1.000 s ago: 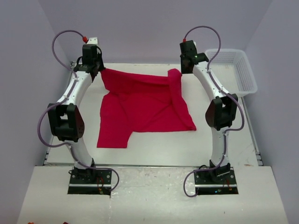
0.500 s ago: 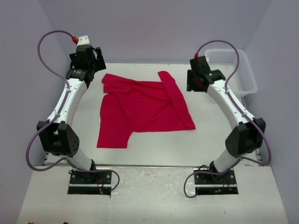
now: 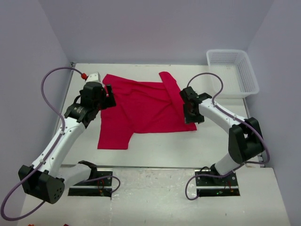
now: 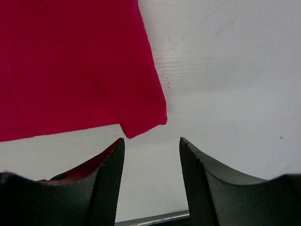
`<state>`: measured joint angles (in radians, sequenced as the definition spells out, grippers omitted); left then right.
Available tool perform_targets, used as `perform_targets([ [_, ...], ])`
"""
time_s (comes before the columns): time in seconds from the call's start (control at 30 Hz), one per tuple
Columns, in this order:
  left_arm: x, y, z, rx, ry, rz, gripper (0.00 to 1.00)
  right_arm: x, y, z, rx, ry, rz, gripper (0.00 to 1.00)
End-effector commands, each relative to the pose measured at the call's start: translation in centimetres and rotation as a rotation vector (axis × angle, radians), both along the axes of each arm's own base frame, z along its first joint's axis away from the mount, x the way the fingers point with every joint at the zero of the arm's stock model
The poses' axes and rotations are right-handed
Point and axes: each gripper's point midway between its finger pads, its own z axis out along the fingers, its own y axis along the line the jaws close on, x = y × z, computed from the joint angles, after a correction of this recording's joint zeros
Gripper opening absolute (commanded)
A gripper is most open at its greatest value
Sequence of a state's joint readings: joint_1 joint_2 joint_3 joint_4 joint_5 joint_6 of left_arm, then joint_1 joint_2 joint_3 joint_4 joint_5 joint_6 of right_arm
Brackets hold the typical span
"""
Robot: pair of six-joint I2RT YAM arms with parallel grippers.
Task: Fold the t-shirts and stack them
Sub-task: Flatten out the tshirt
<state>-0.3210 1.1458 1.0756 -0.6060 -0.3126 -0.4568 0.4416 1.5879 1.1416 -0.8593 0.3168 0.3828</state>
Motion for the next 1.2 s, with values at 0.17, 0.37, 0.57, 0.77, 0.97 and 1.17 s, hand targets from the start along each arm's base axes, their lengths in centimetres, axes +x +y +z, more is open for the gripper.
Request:
perform_targets([
  [0.17, -1.6, -0.4, 0.0, -0.064, -0.013, -0.01, 0.93, -1.7, 1.7, -1.4, 0.013, 0.038, -0.007, 0.55],
  [0.37, -1.8, -0.5, 0.0, -0.063, -0.022, -0.028, 0.93, -2.1, 2.4, -3.4, -0.006, 0.083, -0.011, 0.54],
  [0.57, -1.9, -0.5, 0.3, -0.06, -0.037, -0.04, 0.93, -1.8, 1.6, -4.4, -0.064, 0.085, -0.038, 0.52],
  [0.77, -2.1, -0.8, 0.3, -0.067, -0.041, -0.061, 0.93, -1.3, 0.9, -4.3, -0.116, 0.068, -0.076, 0.5],
  [0.97, -2.3, -0.6, 0.5, -0.059, -0.057, -0.065, 0.94, -0.7, 0.2, -4.2, -0.163, 0.051, -0.094, 0.45],
  [1.17, -2.5, -0.4, 0.0, -0.051, -0.048, -0.065, 0.94, 0.1, 0.1, -3.5, -0.174, 0.028, -0.109, 0.37],
])
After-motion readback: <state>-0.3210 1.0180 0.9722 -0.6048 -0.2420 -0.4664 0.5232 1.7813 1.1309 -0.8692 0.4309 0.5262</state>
